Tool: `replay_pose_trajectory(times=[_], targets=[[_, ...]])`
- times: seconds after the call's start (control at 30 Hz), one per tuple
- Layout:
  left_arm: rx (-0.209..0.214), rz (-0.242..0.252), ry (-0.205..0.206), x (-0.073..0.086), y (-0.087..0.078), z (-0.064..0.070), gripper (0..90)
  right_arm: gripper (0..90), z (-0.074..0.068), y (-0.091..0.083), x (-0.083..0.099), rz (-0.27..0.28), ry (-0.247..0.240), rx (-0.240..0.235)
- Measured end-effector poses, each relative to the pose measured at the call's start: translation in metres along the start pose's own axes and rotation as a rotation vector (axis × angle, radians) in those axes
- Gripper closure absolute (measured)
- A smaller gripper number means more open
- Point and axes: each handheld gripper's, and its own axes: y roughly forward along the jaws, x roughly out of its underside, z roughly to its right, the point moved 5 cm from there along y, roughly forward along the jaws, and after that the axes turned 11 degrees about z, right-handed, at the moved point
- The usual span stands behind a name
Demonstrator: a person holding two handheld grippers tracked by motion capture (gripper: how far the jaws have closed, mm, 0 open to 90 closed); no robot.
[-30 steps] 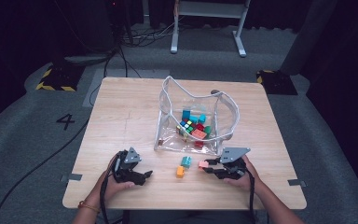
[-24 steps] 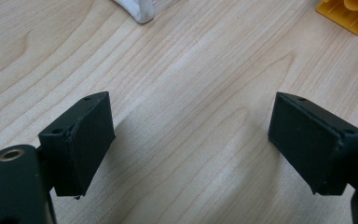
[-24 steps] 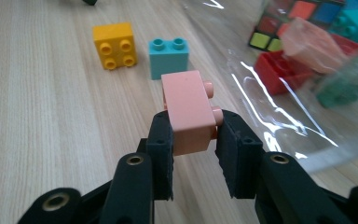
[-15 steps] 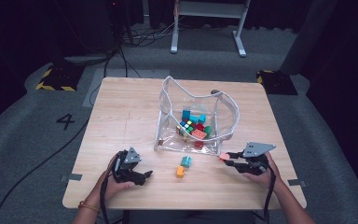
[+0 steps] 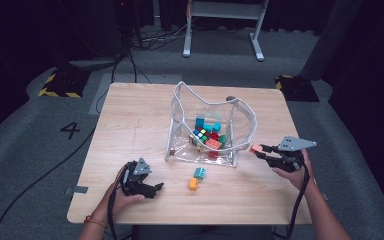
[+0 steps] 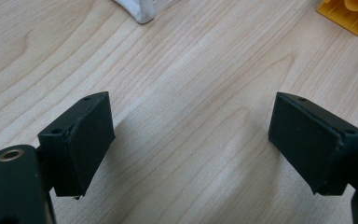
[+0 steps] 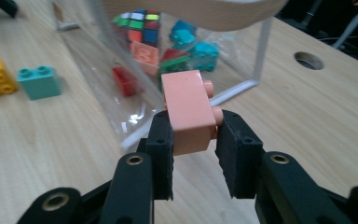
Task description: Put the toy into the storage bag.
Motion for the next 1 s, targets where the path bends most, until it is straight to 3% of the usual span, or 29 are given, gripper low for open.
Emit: replay_pose_trajectory(times=[0.03, 0.23, 0.5, 0.87, 1.0], targets=[[0.005, 0.0, -0.003, 0.0, 0.0, 0.0, 14.2, 67.3, 0.008, -0.001, -0.003, -0.013, -0.004, 0.028], [0.005, 0.0, -0.004, 0.0, 0.0, 0.0, 14.2, 67.3, 0.025, -0.007, -0.02, 0.027, 0.018, 0.042], [-0.001, 0.0, 0.001, 0.0, 0.0, 0.0, 14.2, 67.3, 0.048, -0.013, -0.055, 0.074, 0.015, 0.072], [0.006, 0.0, -0.005, 0.0, 0.0, 0.0, 14.2, 67.3, 0.06, -0.009, -0.098, 0.087, -0.022, 0.083], [0.006, 0.0, -0.005, 0.0, 0.0, 0.0, 14.3, 67.3, 0.066, 0.001, -0.116, 0.064, -0.043, 0.095]])
